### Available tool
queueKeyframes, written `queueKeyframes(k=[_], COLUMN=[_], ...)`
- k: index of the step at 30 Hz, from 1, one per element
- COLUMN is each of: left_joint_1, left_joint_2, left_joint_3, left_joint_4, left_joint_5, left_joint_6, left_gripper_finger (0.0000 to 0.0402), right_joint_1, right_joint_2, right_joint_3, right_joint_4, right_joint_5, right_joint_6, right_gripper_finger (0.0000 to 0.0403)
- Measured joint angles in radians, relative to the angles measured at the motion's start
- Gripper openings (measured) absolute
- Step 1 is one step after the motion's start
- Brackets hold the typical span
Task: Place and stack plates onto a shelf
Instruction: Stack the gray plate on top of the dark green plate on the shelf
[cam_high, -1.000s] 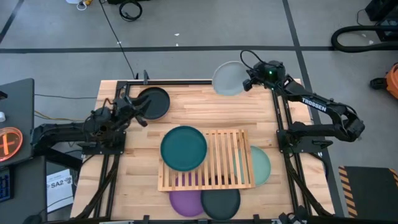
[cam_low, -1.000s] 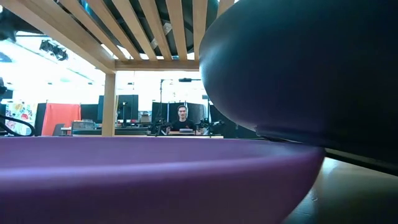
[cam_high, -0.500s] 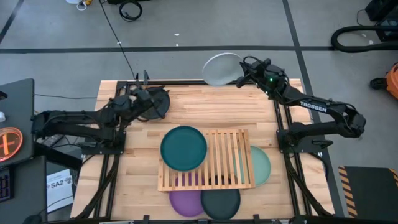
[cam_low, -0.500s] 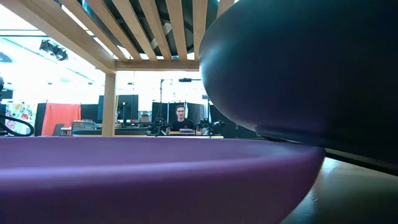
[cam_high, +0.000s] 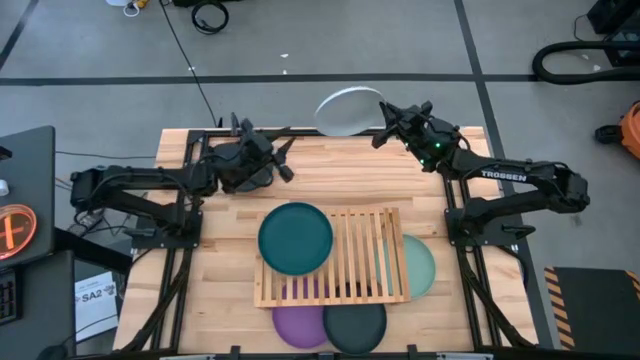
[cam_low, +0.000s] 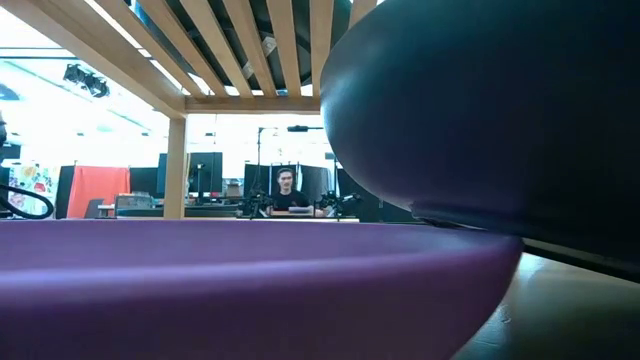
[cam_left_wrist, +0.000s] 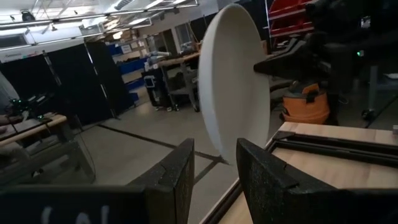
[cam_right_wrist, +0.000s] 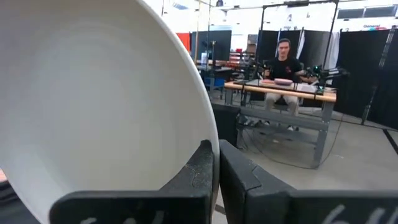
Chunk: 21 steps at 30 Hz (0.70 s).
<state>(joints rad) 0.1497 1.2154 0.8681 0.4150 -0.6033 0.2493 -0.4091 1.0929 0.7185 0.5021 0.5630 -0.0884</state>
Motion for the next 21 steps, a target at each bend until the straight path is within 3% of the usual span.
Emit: queueKeyframes(k=[10, 21], left_joint_1=[0.011, 0.017], left_joint_2=[0.103, 0.122], left_joint_3=[0.080, 0.091], left_joint_4=[0.002, 0.043], left_joint_5=[0.001, 0.005], left_joint_6=[-0.001, -0.002], left_gripper_finger=[0.0125, 0.0125], right_joint_1=[0.071, 0.108], right_joint_2=[0.003, 0.003], right_joint_3=[0.000, 0.000], right_joint_4=[0.002, 0.006], right_joint_5=[0.024, 0.047], right_joint_6=[0.040, 0.038], right_gripper_finger=[0.0016, 0.0016])
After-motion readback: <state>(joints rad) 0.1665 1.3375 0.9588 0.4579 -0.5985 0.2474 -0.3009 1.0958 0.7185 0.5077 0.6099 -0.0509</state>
